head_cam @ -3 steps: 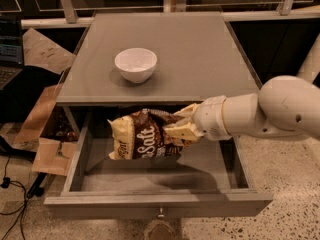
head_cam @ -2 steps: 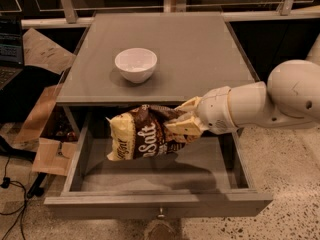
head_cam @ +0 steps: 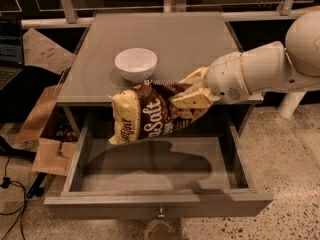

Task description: Pick brown chip bag from top drawer and place on counter

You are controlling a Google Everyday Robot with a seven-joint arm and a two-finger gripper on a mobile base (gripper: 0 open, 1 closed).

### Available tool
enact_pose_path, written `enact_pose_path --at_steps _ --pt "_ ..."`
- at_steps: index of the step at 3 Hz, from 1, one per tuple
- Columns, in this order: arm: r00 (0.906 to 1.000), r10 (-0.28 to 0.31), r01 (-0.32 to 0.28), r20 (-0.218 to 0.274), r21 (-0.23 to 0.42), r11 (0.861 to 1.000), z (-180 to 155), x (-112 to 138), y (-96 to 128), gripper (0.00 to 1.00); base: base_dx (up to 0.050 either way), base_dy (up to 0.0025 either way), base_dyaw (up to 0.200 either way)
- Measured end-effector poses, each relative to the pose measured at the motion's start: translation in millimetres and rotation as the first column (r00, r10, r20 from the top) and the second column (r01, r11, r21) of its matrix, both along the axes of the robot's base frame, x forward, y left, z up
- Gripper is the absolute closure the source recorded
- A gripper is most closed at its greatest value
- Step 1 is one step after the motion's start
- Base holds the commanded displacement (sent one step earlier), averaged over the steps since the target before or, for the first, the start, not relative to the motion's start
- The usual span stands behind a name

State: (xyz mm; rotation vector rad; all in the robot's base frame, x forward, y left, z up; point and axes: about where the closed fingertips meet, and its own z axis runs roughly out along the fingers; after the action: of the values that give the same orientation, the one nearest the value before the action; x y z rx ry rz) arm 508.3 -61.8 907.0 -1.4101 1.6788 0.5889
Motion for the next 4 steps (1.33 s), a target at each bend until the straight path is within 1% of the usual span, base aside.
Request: enact_pose_path --at_steps 1,2,3,4 --pt "1.0000 -0.002 0.002 0.000 0.004 1.000 2 0 1 1.00 0.000 0.00000 0.000" --pt "0.9969 -0.046 0.047 0.063 -0.024 0.999 34 2 -7 1.00 0.000 0.00000 0.000" --pt "0.9850 -0.091 0.101 0.147 -0.062 0.993 75 8 -19 1.00 0.000 0.00000 0.000" --pt "0.9710 -0.124 0.145 0.204 -0.089 0.986 100 17 -29 1.00 0.000 0.00000 0.000"
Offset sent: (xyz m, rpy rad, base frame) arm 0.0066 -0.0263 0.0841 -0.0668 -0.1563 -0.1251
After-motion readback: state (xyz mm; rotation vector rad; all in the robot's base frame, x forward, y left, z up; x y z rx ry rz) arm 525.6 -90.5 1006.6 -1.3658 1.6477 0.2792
